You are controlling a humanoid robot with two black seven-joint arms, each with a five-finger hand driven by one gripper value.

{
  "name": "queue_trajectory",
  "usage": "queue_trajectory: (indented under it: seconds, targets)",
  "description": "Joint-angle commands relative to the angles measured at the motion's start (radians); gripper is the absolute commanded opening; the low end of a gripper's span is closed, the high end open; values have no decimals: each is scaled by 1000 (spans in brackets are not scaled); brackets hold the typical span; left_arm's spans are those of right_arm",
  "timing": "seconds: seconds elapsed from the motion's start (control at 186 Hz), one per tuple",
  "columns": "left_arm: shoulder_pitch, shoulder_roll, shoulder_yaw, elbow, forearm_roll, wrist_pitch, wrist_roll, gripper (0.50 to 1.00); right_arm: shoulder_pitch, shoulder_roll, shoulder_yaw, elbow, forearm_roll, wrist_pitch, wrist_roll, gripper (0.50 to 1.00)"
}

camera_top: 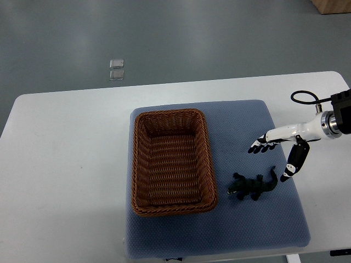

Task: Place crocodile in brown basket with right hand
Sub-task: 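Lower the right hand onto the dark toy crocodile, then close the right hand fingers around the crocodile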

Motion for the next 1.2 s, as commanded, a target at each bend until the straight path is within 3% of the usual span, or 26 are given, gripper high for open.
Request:
queue_trajectory:
  seconds: [0.0,0.413,0.59,1.197]
  targets:
    - [0,0,1,-1,0,0,0,1000,-22,16,2,-3,-1,0,0,911]
    - [0,0,3,-1,0,0,0,1000,-85,53,2,-17,-33,-62,6,901]
    - [0,0,1,-1,0,0,0,1000,-116,57,3,-29,-58,-88,8,870]
    - [0,0,1,-1,0,0,0,1000,-174,77,11,-44,-73,-132,17,836]
